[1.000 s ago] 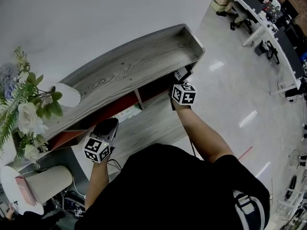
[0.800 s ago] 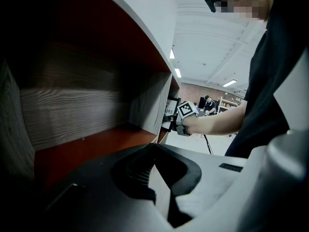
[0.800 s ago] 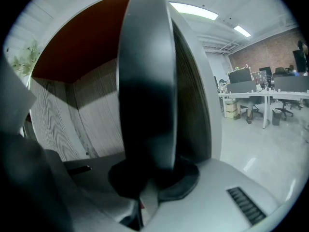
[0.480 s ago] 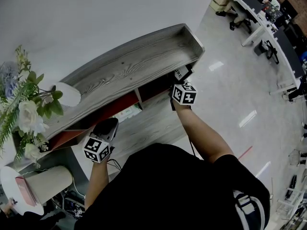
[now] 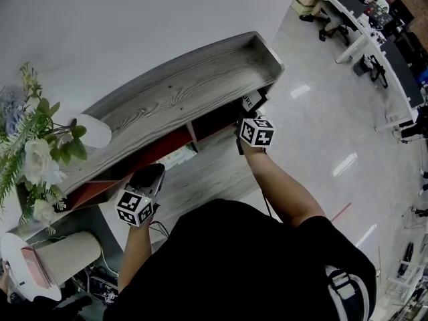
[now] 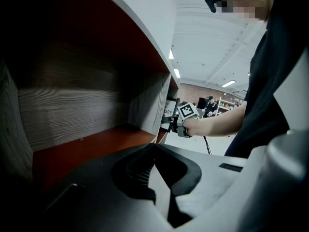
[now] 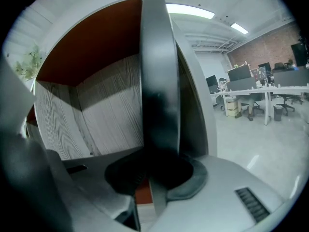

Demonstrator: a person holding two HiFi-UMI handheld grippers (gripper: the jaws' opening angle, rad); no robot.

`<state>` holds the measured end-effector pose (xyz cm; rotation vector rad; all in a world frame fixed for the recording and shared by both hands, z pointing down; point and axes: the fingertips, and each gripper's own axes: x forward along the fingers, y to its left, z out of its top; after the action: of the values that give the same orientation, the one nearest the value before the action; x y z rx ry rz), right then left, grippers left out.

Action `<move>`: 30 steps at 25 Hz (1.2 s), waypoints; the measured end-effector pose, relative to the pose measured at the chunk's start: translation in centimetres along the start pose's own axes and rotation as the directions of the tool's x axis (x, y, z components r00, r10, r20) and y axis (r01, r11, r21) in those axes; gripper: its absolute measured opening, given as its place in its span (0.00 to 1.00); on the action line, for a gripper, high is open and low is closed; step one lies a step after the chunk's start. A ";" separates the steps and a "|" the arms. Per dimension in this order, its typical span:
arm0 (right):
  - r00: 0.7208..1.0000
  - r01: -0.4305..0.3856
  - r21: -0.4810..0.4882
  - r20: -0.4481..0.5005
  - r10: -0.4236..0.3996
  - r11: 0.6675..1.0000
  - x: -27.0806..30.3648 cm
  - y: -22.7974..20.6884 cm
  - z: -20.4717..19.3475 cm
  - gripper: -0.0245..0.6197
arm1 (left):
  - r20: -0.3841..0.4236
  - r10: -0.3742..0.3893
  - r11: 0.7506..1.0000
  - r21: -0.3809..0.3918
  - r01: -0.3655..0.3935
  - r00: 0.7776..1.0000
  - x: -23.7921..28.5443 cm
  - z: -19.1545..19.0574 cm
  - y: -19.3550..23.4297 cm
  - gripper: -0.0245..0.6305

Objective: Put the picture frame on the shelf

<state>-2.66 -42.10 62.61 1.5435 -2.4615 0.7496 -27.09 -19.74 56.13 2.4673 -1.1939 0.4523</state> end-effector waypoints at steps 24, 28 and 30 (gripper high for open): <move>1.000 0.017 0.018 -0.009 -0.017 1.000 -2.3 -0.5 -1.1 0.26 | 0.000 -0.013 1.000 0.009 0.013 1.000 -0.6 -0.3 -1.7 0.07; 1.000 0.019 0.018 -0.008 -0.019 1.000 -2.8 -0.6 -1.2 0.27 | 0.003 -0.018 1.000 0.018 0.018 1.000 -0.5 -0.1 -2.1 0.07; 1.000 0.016 0.018 -0.009 -0.016 1.000 -3.1 -0.5 -1.2 0.28 | 0.006 -0.021 1.000 0.021 0.021 1.000 -0.5 0.0 -2.4 0.07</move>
<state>-0.96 -39.16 62.67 1.5613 -2.4396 0.7768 -25.49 -18.02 55.45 2.4976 -1.1706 0.4541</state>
